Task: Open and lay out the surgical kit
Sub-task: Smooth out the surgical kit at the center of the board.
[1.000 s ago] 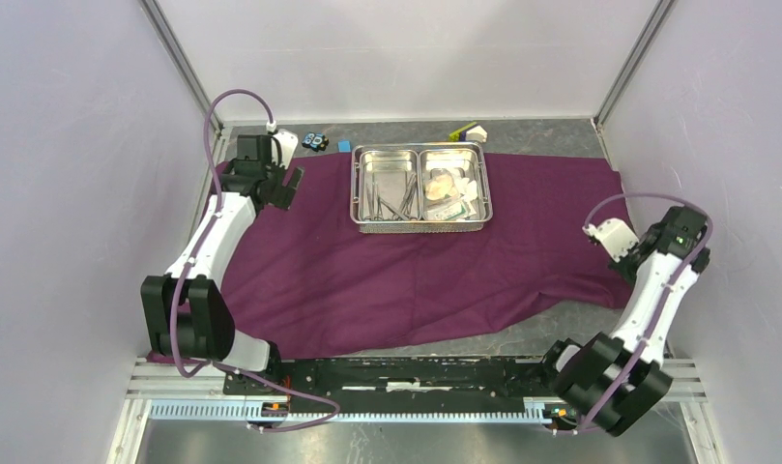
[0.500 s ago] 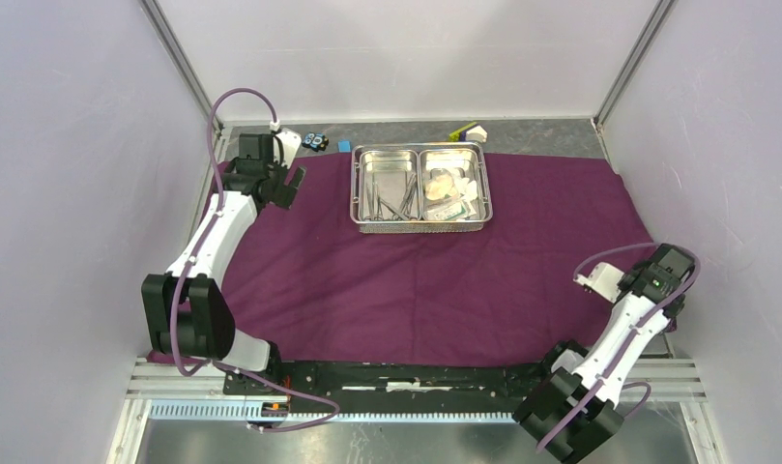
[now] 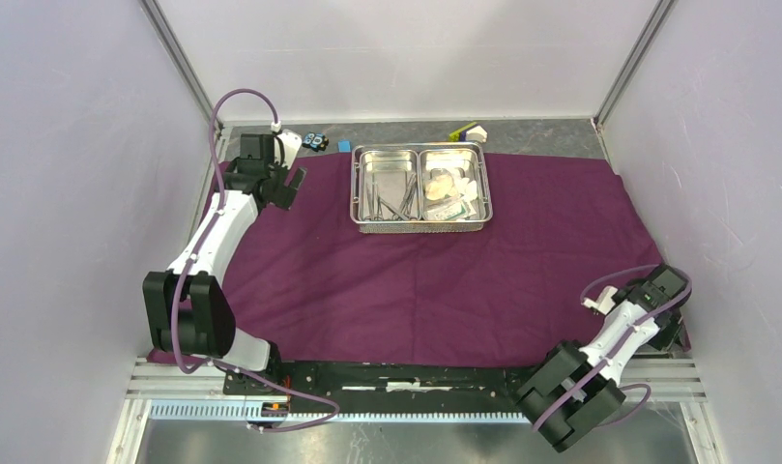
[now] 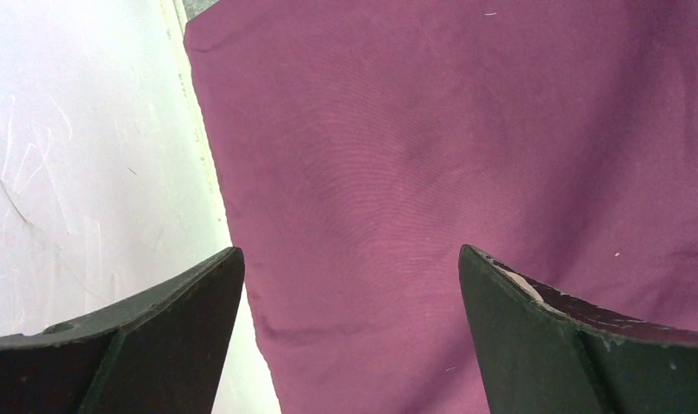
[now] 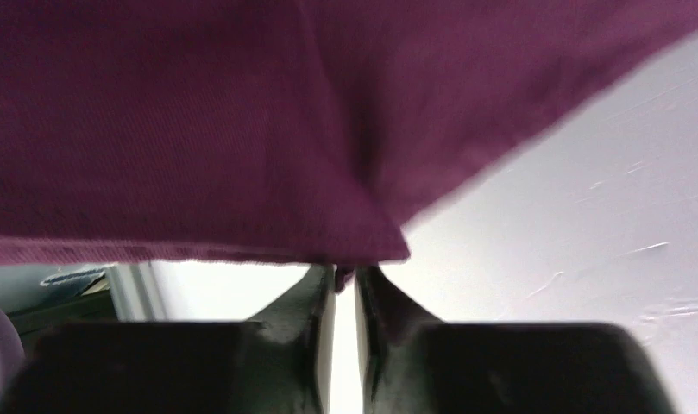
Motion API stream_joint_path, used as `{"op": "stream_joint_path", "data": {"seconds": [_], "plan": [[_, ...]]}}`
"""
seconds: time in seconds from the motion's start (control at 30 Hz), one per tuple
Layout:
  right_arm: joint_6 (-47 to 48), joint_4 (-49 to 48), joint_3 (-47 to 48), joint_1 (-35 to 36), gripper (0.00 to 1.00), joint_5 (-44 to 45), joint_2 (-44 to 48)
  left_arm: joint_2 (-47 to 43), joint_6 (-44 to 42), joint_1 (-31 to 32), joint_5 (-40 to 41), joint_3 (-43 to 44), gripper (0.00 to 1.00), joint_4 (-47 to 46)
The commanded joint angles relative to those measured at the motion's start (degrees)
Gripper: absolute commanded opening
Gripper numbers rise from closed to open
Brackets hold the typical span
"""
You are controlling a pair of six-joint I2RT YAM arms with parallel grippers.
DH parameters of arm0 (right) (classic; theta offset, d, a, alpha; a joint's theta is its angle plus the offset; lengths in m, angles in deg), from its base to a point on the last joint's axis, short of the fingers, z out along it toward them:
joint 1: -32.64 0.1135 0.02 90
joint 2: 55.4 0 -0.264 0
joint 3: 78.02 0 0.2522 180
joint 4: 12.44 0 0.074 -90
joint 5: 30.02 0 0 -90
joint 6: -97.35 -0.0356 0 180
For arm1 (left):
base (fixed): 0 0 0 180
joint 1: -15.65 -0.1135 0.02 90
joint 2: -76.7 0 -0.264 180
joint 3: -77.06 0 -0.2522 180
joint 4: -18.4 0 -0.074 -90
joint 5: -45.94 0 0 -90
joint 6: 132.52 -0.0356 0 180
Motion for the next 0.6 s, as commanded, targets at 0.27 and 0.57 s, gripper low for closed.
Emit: {"op": "stream_joint_path", "data": {"seconds": [0.27, 0.57], "plan": [[12.4, -3.3, 0.3, -6.6, 0.81, -2.7, -0.1, 2.3, -5.5, 0.3, 6.1, 2.1, 1.0, -3.9], [9.2, 17.3, 17.9, -6.2, 0.87, -23.4, -3.5, 5.6, -2.7, -0.1, 6.7, 4.8, 1.0, -3.0]]}}
